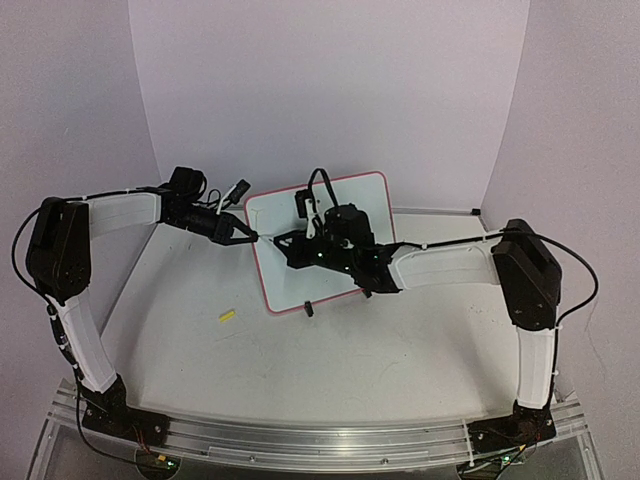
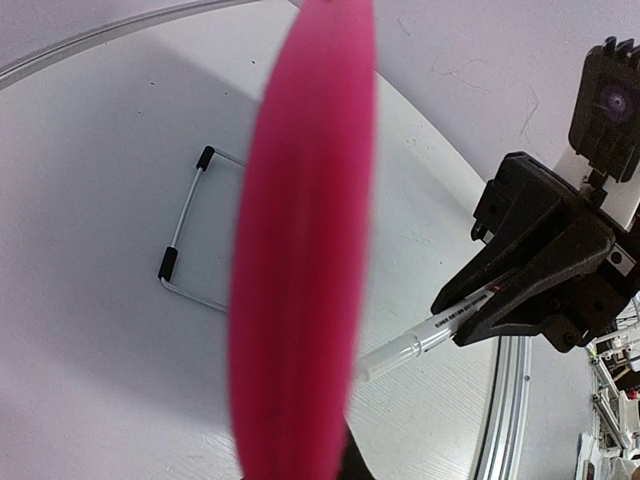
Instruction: Write a sentence on the whiteboard
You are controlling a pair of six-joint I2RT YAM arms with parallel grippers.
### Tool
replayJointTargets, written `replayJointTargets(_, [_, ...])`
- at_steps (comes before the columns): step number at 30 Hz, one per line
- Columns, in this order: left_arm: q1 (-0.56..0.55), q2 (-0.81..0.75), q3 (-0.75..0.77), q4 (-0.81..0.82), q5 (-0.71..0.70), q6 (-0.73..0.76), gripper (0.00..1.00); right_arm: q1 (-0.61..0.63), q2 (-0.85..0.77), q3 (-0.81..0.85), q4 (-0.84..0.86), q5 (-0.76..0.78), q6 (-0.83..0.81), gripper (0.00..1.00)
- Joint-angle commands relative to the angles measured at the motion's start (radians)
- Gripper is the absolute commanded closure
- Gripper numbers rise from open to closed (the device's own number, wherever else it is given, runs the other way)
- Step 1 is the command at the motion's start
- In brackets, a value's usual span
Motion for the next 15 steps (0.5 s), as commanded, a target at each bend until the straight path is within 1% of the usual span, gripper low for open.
replayJointTargets(1, [-0.018, -0.015, 0.022, -0.039, -0.033, 0.034, 1.00, -0.002, -0.074, -0.032, 0.017, -0.009, 0.007, 1.00])
replayJointTargets(7, [-0.018, -0.017, 0.022, -0.040, -0.033, 0.034, 1.00, -0.002, -0.115, -0.044, 0.052, -0.023, 0.008, 1.00])
replayJointTargets(15, [-0.019, -0.018, 0.022, -0.040, -0.035, 0.034, 1.00, -0.002, -0.085, -0.003, 0.036, 0.018, -0.004, 1.00])
